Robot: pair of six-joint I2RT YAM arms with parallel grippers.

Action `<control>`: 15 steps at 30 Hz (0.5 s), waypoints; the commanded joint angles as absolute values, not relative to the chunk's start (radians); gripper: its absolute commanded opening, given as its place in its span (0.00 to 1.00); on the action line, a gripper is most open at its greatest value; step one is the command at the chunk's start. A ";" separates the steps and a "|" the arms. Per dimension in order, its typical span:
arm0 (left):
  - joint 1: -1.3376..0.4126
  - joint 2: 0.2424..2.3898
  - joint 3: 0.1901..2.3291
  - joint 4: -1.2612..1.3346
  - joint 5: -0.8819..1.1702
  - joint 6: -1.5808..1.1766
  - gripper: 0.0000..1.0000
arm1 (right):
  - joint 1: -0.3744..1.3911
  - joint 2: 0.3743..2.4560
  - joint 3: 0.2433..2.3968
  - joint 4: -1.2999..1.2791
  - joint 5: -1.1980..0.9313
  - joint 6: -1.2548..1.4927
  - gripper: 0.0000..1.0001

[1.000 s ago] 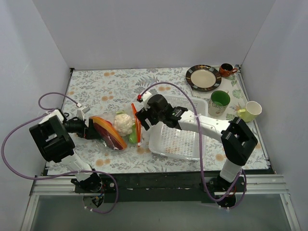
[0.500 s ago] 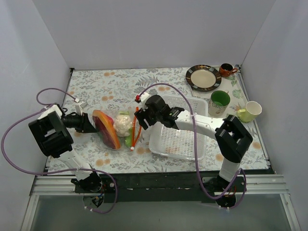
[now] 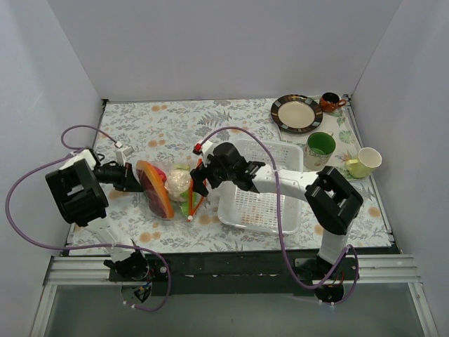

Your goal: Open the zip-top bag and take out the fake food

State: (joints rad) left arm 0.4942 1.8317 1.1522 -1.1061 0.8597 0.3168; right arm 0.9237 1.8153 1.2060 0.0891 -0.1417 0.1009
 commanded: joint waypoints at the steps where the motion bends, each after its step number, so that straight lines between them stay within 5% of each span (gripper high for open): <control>1: 0.450 1.801 1.135 -1.058 0.848 0.282 0.00 | 0.956 1.776 1.120 0.205 -0.226 0.086 0.98; 15: 0.373 1.789 1.108 -0.963 0.747 0.173 0.00 | 1.029 1.884 1.193 0.247 -0.219 0.066 0.98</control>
